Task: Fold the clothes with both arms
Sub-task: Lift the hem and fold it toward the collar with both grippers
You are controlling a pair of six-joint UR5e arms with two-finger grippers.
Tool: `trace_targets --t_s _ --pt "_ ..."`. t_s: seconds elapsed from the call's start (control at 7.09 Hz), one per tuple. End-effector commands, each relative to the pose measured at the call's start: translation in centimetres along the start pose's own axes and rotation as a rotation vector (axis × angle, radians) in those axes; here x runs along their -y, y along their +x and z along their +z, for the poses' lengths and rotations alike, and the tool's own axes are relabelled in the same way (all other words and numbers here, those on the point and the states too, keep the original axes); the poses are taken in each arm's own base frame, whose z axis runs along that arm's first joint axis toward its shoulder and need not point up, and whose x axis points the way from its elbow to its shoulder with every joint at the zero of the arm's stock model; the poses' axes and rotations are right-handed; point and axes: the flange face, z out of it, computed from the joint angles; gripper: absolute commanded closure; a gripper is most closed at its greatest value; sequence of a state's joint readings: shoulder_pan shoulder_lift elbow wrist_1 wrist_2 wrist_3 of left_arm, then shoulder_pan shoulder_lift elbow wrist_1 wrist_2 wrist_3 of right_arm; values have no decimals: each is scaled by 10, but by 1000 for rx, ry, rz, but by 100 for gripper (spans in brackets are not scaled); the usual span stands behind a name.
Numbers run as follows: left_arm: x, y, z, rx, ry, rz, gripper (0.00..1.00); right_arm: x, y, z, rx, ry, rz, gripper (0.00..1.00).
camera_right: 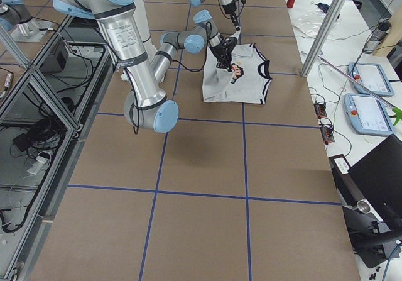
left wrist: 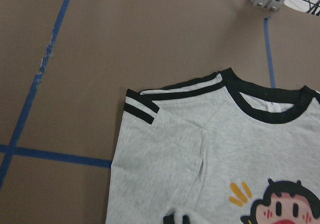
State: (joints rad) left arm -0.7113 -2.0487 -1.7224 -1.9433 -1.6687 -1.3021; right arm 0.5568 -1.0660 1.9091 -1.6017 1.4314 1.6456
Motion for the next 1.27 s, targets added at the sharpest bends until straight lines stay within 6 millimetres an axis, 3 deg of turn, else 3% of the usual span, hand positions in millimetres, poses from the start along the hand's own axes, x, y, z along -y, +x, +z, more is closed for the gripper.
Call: trace_targets --t_s 0.0,0.28,0.56,0.71,1.13 --pt "24 -13 61 17 26 14 100 21 -2 62 -6 34 -2 100" --pt "34 -27 93 49 61 21 100 43 -7 102 -19 60 10 100" --pt "43 -28 94 51 69 21 100 72 -2 104 -26 76 6 100" --pt "51 -31 91 55 78 45 100 73 1 111 -40 77 4 100" --pt "49 -37 99 72 70 50 100 70 -1 140 -72 77 -3 100"
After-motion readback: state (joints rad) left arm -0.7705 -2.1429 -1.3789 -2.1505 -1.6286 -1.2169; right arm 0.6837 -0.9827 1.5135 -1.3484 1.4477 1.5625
